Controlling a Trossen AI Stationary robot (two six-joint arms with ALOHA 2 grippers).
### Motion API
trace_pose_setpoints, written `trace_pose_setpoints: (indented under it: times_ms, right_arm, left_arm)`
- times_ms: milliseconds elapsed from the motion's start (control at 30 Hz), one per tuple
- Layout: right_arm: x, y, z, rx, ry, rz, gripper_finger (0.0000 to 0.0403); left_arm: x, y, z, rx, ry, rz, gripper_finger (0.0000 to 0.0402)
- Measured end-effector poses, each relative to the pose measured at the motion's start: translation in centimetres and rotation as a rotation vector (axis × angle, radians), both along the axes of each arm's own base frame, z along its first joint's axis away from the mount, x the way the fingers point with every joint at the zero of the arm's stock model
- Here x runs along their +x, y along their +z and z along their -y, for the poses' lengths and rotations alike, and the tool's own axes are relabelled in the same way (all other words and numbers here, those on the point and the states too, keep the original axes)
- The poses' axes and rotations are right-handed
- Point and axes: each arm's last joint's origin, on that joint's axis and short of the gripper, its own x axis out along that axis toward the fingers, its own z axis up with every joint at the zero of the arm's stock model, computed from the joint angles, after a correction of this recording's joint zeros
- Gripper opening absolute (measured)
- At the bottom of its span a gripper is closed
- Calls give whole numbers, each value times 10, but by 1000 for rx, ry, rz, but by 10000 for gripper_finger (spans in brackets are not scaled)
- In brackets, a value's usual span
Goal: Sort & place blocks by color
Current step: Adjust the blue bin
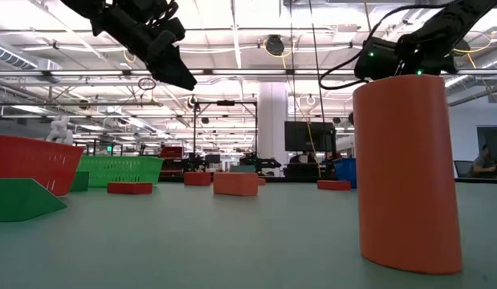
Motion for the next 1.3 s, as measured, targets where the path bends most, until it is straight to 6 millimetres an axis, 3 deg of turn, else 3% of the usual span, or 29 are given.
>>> trace_pose_setpoints:
  times_ms: [533, 1300]
  right_arm:
    - [-2, -11, 15, 69, -30, -19, 253]
    - [-3, -12, 24, 23, 12, -37, 253]
  left_arm:
    - [0, 0, 0, 0, 0, -1, 243]
    - [0, 0, 0, 1, 0, -2, 243]
